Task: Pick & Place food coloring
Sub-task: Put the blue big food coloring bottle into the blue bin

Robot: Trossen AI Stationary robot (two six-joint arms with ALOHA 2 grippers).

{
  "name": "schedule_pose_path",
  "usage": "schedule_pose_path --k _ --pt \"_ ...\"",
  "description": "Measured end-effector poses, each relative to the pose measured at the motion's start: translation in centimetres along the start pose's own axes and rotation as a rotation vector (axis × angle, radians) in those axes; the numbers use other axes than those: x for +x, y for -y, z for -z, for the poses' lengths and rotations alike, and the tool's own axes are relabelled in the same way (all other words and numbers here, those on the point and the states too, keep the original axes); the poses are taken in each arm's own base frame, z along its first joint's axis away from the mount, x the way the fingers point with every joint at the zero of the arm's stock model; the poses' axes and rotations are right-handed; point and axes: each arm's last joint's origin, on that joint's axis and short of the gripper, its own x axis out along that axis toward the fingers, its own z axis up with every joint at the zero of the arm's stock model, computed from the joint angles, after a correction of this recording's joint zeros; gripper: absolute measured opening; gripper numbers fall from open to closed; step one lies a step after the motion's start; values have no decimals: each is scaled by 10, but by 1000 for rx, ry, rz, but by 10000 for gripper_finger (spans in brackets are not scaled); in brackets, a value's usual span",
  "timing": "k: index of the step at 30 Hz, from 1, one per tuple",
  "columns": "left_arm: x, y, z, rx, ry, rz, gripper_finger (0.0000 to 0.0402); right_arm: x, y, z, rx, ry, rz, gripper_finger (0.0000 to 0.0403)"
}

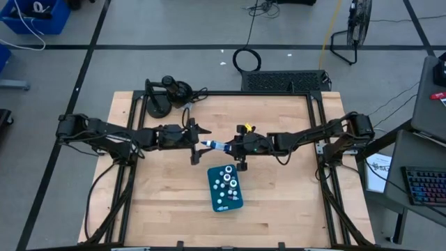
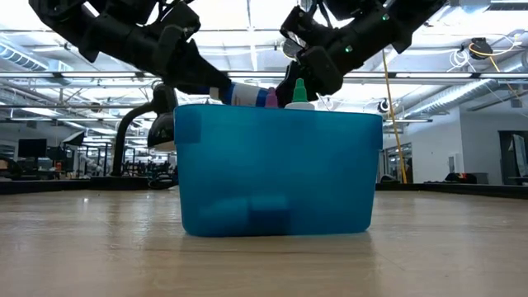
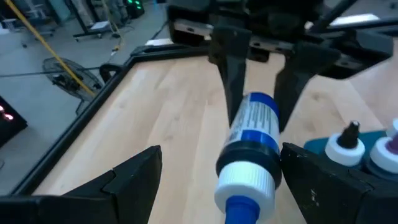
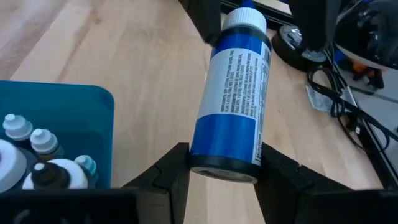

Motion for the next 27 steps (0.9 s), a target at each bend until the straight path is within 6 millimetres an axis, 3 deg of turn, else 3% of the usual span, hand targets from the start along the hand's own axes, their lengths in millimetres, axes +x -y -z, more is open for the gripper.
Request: schedule_pose_path --k 24,27 --pt "1 1 3 40 -26 56 323 0 1 -4 -3 35 8 133" --pt "1 2 1 55 2 81 307 0 1 -4 -4 35 7 133"
